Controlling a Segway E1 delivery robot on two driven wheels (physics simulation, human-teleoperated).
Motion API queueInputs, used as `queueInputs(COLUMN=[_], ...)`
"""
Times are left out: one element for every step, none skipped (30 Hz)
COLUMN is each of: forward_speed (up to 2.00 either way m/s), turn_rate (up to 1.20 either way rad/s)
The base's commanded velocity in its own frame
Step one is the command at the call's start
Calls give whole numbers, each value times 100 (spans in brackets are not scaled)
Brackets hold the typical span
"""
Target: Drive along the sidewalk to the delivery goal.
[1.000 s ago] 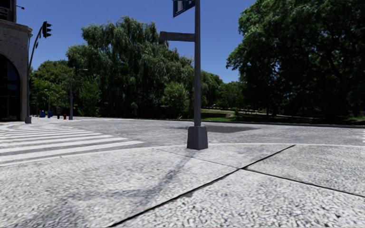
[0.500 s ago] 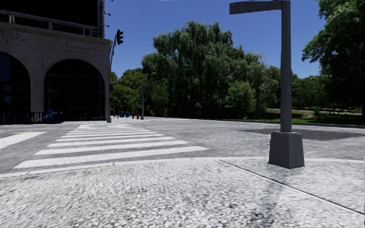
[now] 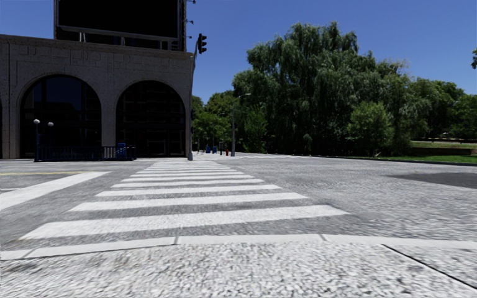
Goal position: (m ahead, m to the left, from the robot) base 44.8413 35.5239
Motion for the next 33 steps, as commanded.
queueInputs(forward_speed=[200, 200, 200, 200, 200, 200, 200, 200, 200, 200, 200, 200, 200, 200, 200, 200, 200, 200, 200, 200, 200, 200, 200, 200, 200, 200, 200, 200, 200, 200, 200, 200, 200], turn_rate=[0, 0, 0, 0, 0, 0, 0, 0, 0, 0, -1, -1, -14, -23, -27, -27, -28, -26, -4, -4, 0, 0, 0, 0, 0, 0, 0, 0, 0, -7, -7, -14, -31])
